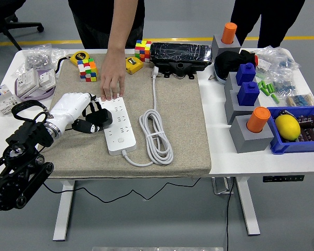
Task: Pick up the plug,place it near the board,insert it into the board,press the button
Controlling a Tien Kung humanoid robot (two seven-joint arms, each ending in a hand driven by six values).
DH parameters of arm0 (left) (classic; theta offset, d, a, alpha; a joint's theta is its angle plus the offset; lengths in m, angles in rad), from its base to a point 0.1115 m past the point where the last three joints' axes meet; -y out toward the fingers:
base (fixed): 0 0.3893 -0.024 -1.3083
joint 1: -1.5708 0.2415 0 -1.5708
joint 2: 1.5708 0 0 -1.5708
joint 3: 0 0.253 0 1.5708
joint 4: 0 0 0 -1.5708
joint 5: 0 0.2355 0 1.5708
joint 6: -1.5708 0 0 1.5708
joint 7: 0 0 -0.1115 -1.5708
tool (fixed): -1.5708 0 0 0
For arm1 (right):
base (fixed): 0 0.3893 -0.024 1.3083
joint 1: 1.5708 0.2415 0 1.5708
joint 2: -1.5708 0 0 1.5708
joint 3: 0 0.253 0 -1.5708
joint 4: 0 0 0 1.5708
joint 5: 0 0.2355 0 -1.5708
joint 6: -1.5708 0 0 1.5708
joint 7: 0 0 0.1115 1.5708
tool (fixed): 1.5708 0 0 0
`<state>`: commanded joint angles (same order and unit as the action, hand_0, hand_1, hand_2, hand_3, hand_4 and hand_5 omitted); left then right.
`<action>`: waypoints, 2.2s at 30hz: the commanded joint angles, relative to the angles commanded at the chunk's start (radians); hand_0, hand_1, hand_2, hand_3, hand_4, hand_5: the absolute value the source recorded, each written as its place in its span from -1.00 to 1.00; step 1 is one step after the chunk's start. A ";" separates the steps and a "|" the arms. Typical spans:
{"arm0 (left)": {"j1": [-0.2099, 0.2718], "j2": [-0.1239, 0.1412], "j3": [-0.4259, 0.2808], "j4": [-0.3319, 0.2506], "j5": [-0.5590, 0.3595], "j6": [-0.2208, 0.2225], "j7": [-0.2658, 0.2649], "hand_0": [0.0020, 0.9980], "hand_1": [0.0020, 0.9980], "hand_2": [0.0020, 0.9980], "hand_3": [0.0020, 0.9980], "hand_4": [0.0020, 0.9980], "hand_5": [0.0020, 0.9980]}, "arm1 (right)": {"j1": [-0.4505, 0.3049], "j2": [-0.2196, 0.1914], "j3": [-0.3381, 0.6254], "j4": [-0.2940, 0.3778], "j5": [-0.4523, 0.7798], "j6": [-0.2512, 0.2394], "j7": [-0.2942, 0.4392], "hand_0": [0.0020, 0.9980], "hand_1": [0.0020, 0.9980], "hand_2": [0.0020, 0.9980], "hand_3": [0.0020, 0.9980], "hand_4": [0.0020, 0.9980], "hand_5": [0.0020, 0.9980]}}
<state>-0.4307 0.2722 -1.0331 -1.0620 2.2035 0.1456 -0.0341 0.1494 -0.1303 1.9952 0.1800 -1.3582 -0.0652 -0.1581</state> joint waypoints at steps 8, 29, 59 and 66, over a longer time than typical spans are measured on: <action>-0.022 0.018 0.037 0.004 -0.006 0.005 -0.003 -0.44 -0.31 -0.21 0.02 0.50 -1.00 | 0.001 0.000 -0.001 0.000 0.002 0.000 0.000 0.67 0.61 0.56 0.63 1.00 1.00; -0.066 0.056 0.099 0.015 -0.013 0.005 -0.007 -0.44 -0.30 -0.20 0.02 0.51 -1.00 | 0.006 -0.005 -0.001 0.000 0.006 -0.002 0.001 0.67 0.61 0.56 0.63 1.00 1.00; -0.103 0.088 0.150 0.011 -0.019 -0.027 0.001 -0.44 -0.28 -0.21 -0.04 0.46 -1.00 | 0.005 -0.007 0.001 0.000 0.003 -0.004 0.002 0.67 0.61 0.56 0.63 1.00 1.00; -0.104 0.088 0.156 0.010 -0.018 -0.035 0.004 -0.43 -0.27 -0.21 -0.07 0.44 -1.00 | 0.002 -0.007 0.002 0.000 0.003 -0.004 0.000 0.67 0.61 0.56 0.63 1.00 1.00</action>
<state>-0.5349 0.3604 -0.8770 -1.0518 2.1854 0.1108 -0.0302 0.1515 -0.1369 1.9972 0.1800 -1.3548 -0.0691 -0.1582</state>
